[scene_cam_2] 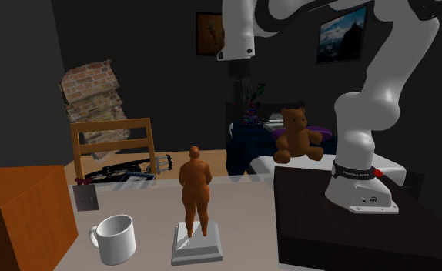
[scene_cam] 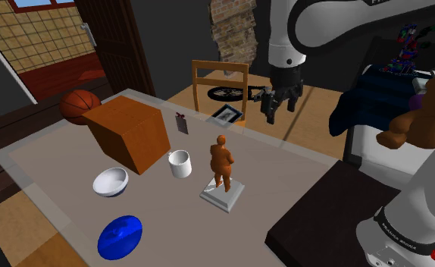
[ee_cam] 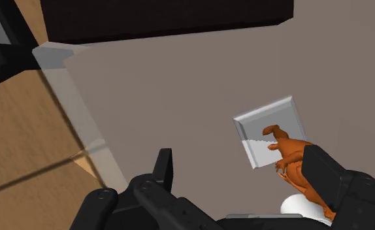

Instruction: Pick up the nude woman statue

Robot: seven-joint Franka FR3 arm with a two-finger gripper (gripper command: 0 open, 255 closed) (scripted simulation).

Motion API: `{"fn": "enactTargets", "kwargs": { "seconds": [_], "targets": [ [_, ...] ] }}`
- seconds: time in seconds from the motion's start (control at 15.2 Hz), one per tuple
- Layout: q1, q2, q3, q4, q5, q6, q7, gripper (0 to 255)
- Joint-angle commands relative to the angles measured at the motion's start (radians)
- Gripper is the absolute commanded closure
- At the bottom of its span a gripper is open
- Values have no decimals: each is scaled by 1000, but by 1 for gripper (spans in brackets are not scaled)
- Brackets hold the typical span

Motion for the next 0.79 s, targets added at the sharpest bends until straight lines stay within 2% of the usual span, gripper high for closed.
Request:
{"fn": "enactTargets", "kwargs": {
  "seconds": [0.0,0.33,0.73],
  "targets": [
    [7,61,26,29,8,42,44,0],
    [21,223,84,125,2,133,151,0],
    [43,433,135,283,-47,208,284,0]
  ]
}}
